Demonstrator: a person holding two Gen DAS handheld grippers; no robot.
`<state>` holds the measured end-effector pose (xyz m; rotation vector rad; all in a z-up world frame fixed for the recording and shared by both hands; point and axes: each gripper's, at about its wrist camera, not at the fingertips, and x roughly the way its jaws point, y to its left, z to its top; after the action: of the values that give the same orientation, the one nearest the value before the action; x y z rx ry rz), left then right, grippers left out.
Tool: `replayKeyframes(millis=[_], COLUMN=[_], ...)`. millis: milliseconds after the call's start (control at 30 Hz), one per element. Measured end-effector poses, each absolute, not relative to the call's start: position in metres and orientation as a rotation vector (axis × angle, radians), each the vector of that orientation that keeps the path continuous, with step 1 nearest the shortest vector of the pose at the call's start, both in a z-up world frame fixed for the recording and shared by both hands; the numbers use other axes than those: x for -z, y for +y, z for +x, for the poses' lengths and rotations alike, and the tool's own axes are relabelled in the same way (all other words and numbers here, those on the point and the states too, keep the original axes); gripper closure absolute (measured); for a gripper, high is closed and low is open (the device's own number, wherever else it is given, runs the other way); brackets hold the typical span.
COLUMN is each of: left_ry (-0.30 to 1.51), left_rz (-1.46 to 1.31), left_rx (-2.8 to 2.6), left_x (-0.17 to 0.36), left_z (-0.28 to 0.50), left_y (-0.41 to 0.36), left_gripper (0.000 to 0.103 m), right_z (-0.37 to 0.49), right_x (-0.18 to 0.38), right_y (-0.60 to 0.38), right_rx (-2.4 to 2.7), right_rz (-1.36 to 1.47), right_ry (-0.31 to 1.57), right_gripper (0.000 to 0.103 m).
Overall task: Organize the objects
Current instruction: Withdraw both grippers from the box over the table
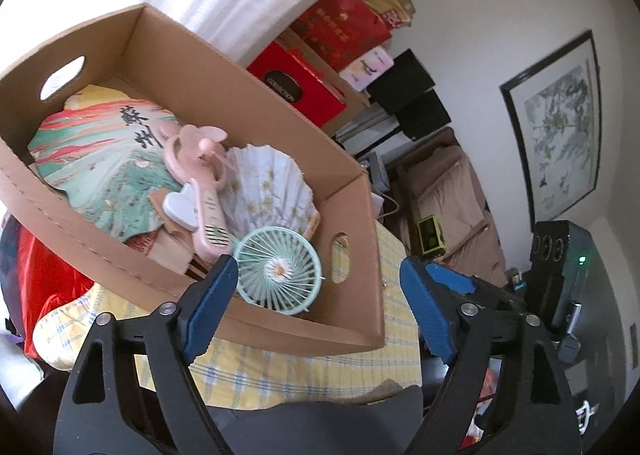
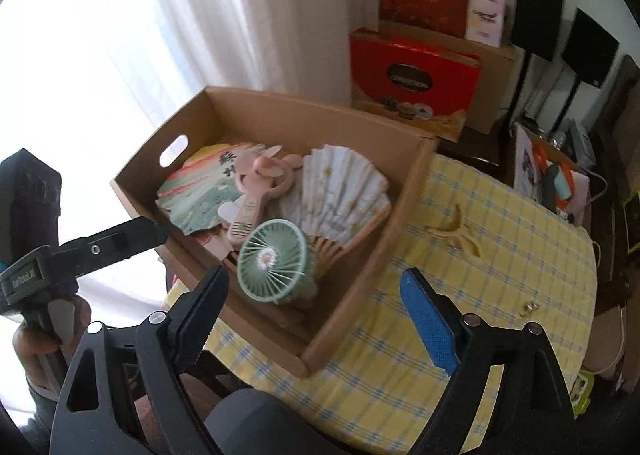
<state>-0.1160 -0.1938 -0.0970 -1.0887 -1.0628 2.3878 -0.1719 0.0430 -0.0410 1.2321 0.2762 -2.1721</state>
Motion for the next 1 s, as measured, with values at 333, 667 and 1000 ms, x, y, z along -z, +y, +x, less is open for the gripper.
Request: replayKeyframes(millis=[333,667,1000], left_ry=[-0.912,-0.727,-0.504], left_rz=[-1.150,-1.223,-1.251], left_rx=[-2.376,-2.410,-2.486], left_x=[0.082,0.071,0.054], left_z=[-0.116,-0.120,-0.120], left_y=[-0.142,-0.090,-0.044], left_gripper=[0.020,0.020,0.020], right_z=[-0.170,-0.174,-0.172], right_x=[0.044,0.048,0.045], right_y=[0.111,0.169,0.211], right_rx=[2.235,2.304,2.356], right_rz=[1.253,1.282,1.272], right_ry=[0.167,0.081,0.006], right_gripper=[0.012,0.012,0.012])
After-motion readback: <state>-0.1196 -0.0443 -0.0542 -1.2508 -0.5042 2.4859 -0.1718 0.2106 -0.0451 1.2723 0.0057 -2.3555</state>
